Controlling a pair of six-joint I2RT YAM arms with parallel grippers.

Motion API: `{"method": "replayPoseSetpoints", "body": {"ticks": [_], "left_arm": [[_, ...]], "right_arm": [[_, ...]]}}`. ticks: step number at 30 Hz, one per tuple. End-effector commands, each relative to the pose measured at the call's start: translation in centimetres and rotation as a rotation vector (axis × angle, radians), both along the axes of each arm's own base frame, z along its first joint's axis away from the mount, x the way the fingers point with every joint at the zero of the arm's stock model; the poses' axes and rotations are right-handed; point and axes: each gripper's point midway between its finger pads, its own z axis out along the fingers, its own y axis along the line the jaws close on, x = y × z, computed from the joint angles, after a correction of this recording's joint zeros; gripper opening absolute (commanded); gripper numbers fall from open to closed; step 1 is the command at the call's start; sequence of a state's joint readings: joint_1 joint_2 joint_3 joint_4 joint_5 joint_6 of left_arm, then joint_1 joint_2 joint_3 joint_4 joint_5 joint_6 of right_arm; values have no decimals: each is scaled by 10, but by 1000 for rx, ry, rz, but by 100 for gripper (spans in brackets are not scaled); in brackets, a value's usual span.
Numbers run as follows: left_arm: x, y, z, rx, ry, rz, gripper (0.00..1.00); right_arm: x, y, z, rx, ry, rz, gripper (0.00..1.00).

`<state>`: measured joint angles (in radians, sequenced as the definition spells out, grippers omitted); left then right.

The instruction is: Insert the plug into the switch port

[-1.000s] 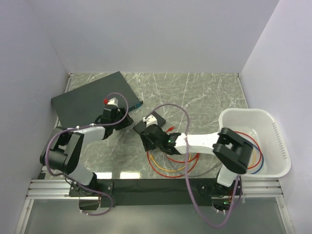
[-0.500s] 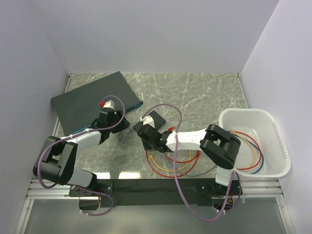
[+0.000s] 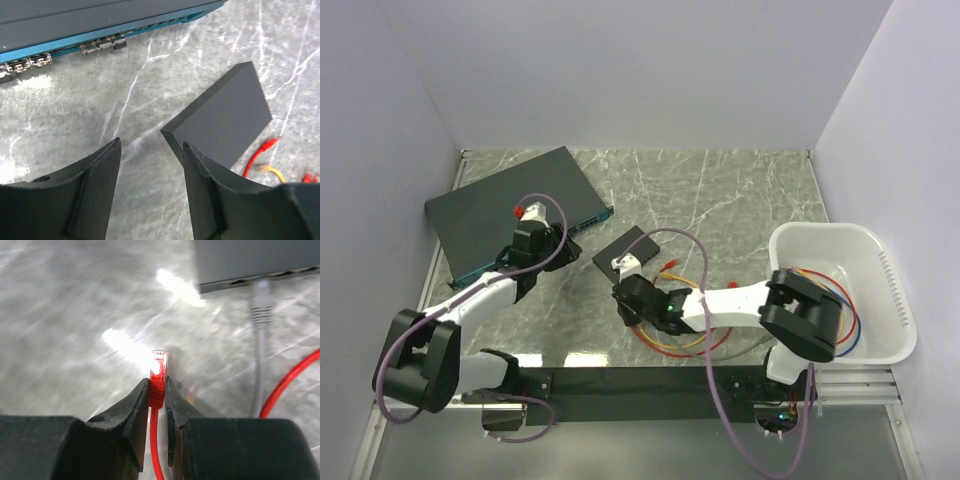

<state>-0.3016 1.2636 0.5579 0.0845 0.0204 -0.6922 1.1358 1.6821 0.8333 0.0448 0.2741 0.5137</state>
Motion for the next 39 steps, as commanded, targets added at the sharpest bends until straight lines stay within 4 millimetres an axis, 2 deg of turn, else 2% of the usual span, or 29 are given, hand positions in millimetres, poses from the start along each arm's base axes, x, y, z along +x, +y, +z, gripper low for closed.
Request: {"method": "replayPoseSetpoints", "body": {"ticks": [1, 2, 3, 5, 7, 8, 10, 11, 12, 14, 15, 17, 18, 21, 25, 29, 30, 32, 33, 36, 38, 39], "left_arm": [[2, 3, 25, 8, -51, 1, 58], [1, 3, 28, 5, -58, -1, 58], [0, 3, 37, -3, -81, -2, 58], [-5, 1, 42, -17, -91, -20, 58], [-7, -4, 58, -51, -152, -45, 57], [-12, -12, 65, -87, -171, -90, 57], [-22, -20, 76, -142, -231, -142, 56], [-34, -34, 82, -201, -269, -233, 56], [-40, -39, 96, -239, -322, -267, 56], [-53, -50, 106, -300, -387, -346, 57], [-64, -55, 115, -340, -413, -395, 57], [-75, -60, 119, -372, -436, -437, 56], [-82, -62, 130, -396, -470, -470, 56], [-90, -63, 138, -413, -505, -487, 56], [-92, -62, 142, -418, -527, -491, 58], [-87, -62, 137, -417, -506, -477, 57], [-84, -62, 133, -413, -490, -465, 57], [-78, -61, 130, -404, -474, -442, 57], [-74, -61, 125, -397, -454, -432, 57], [-64, -60, 122, -372, -442, -415, 57], [-57, -60, 126, -352, -450, -411, 57], [-52, -59, 118, -339, -424, -398, 58]], "right_arm": [[-8, 20, 49, 173, -100, 121, 0], [-18, 25, 66, 238, -100, 179, 0], [-24, 20, 65, 244, -104, 215, 0], [-41, 27, 91, 351, -118, 316, 0], [-52, 26, 102, 398, -133, 381, 0], [-56, 25, 114, 430, -148, 405, 0], [-67, 27, 123, 465, -150, 470, 0], [-69, 26, 131, 488, -162, 487, 0], [-75, 27, 134, 504, -160, 519, 0], [-77, 26, 147, 541, -181, 537, 0], [-79, 25, 147, 549, -183, 546, 0], [-80, 24, 156, 581, -194, 568, 0], [-80, 23, 157, 589, -193, 573, 0], [-79, 21, 162, 616, -192, 589, 0], [-73, 19, 165, 623, -198, 582, 0], [-62, 14, 162, 589, -214, 531, 0], [-46, 10, 162, 559, -246, 452, 0], [-29, 0, 152, 486, -246, 355, 0], [-10, -10, 153, 450, -279, 265, 0], [6, -27, 146, 369, -302, 181, 0], [21, -45, 140, 299, -319, 87, 0], [27, -50, 141, 291, -317, 48, 0]]}}
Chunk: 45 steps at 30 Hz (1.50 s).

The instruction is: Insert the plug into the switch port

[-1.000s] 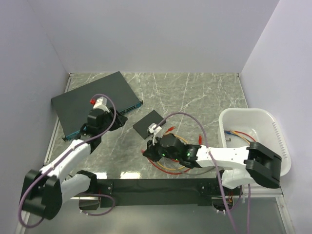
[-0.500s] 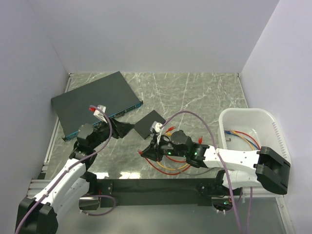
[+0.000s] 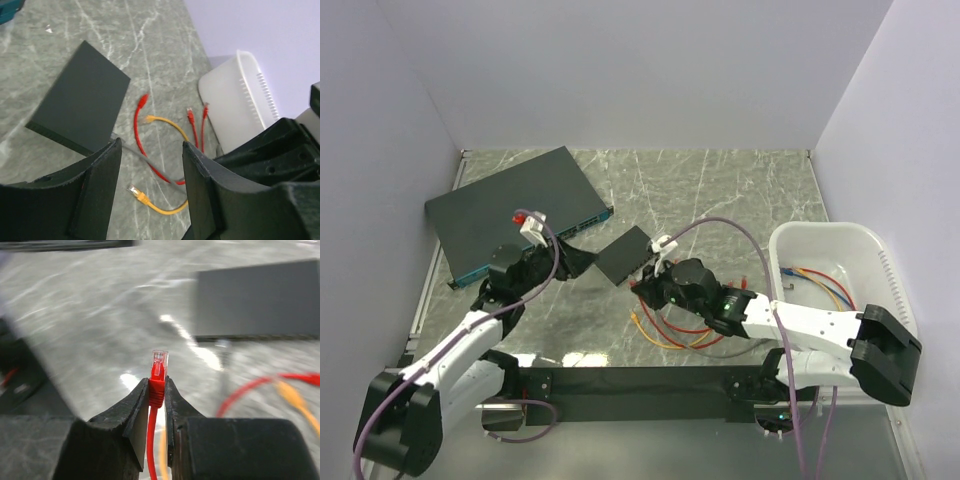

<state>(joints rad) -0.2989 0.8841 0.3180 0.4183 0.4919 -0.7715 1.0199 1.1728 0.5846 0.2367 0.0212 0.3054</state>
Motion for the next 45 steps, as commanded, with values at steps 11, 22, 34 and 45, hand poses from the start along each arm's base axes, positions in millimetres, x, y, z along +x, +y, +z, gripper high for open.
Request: {"method": "replayPoseSetpoints", "body": {"ticks": [11, 22, 34, 45], "left_arm": [[66, -14, 7, 73, -25, 17, 56], [115, -36, -25, 133, 35, -37, 55], [139, -70, -83, 231, 120, -82, 50], [138, -71, -134, 272, 222, -103, 48]], "right_arm": [[72, -56, -22, -259, 14, -418, 0], [92, -44, -75, -362, 130, -408, 0], [97, -13, -101, -381, 187, -309, 0], [110, 14, -98, -367, 179, -252, 0]]}}
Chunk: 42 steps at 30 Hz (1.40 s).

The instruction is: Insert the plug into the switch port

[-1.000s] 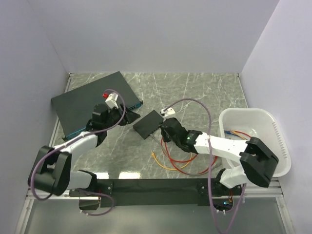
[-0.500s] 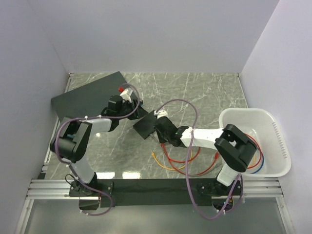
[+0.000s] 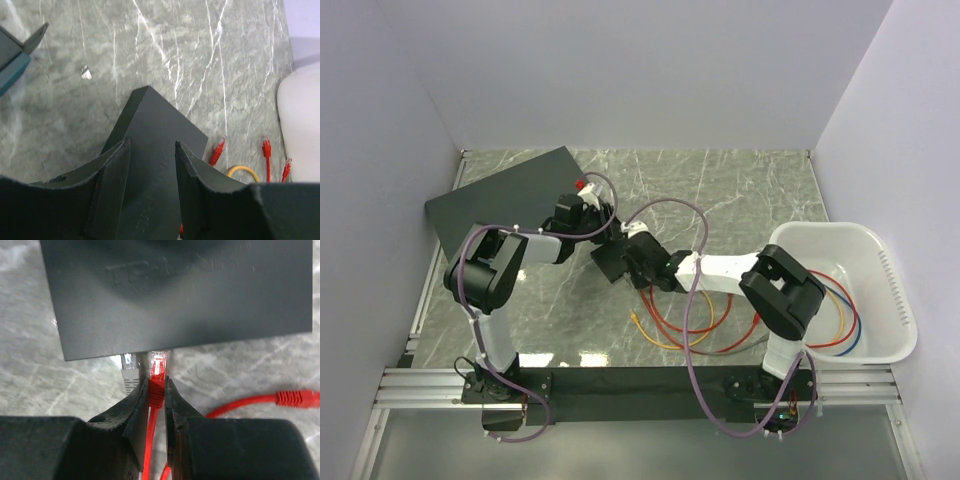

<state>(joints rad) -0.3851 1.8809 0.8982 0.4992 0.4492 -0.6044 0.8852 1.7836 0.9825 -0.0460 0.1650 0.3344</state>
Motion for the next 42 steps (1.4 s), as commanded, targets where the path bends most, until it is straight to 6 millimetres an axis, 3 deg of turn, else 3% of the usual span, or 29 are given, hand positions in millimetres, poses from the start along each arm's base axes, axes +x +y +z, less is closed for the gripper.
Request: {"method": "replayPoseSetpoints", "body": {"ticks": [1, 6, 12, 16, 23, 25, 29, 33, 35, 36, 38, 39, 41, 42], "left_arm": [[-7, 4, -24, 39, 43, -13, 47], [-25, 23, -29, 64, 90, 82, 43], [-69, 52, -47, 124, 189, 155, 41], [-84, 68, -52, 162, 222, 215, 40], [-106, 86, -57, 186, 276, 291, 40], [-102, 88, -51, 187, 271, 313, 40], [-86, 91, -34, 212, 227, 346, 41], [-50, 84, -3, 216, 138, 354, 42], [-38, 84, -9, 259, 140, 345, 41], [-22, 79, 2, 259, 105, 338, 41], [-11, 79, -11, 292, 135, 331, 41], [4, 74, -3, 285, 118, 330, 41], [9, 76, -24, 341, 166, 320, 40], [18, 74, -20, 342, 162, 320, 40]], "right_arm": [[22, 25, 26, 69, -65, 27, 0], [20, 42, 33, 99, -65, 82, 0], [2, 74, 37, 117, -66, 184, 0], [-11, 92, 36, 127, -57, 234, 0], [-23, 100, 29, 111, -52, 269, 0], [-23, 92, 24, 81, -55, 256, 0], [-25, 71, 33, 56, -83, 223, 0], [-31, 50, 36, 39, -92, 192, 0], [-34, 41, 35, 29, -91, 177, 0], [-36, 40, 35, 28, -87, 175, 0], [-36, 34, 30, 13, -83, 165, 0], [-36, 32, 29, 6, -83, 159, 0], [-34, 31, 24, -7, -77, 152, 0], [-31, 28, 22, -14, -77, 139, 0]]}}
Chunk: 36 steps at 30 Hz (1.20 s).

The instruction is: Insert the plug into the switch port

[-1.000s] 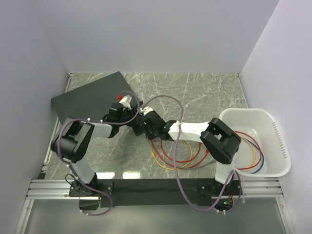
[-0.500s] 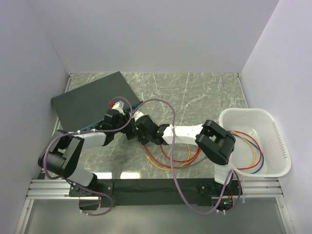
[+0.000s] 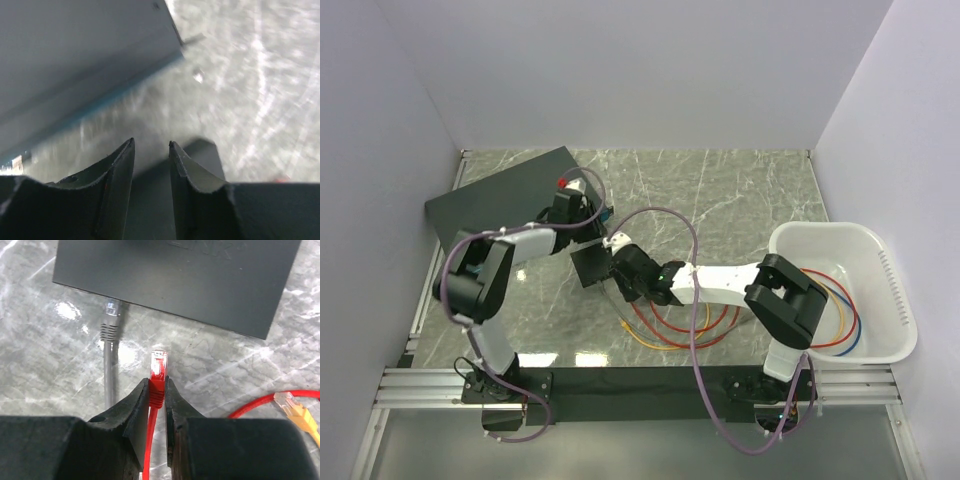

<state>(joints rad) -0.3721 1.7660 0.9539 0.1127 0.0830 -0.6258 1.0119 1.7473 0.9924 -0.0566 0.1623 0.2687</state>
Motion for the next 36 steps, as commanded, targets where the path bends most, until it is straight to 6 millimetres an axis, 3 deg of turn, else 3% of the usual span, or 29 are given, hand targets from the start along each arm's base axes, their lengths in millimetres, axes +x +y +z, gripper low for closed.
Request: {"method": "replayPoseSetpoints", "body": {"ticks": [1, 5, 10, 13, 18, 24, 29, 36], "left_arm": [[10, 8, -22, 93, 68, -15, 40], [1, 11, -31, 102, 116, -10, 39], [-31, 20, -41, 83, 159, 11, 40], [-47, 25, -43, 64, 158, 22, 40], [-76, 40, -48, 82, 190, 47, 40], [-79, 45, -30, 80, 163, 73, 41], [-70, 47, -25, 101, 143, 83, 41], [-57, 31, -25, 34, 92, 44, 39]], "right_arm": [[10, -6, 6, -3, -29, -48, 0], [27, -9, -2, 1, 6, -90, 0], [51, 0, 0, 25, 23, -100, 0], [57, 11, -1, 22, 32, -85, 0], [46, 30, -4, 45, 52, -32, 0], [29, 49, -2, 54, 59, 20, 0], [30, 41, -4, 26, 53, -7, 0], [21, 25, -8, -3, 58, -2, 0]]}}
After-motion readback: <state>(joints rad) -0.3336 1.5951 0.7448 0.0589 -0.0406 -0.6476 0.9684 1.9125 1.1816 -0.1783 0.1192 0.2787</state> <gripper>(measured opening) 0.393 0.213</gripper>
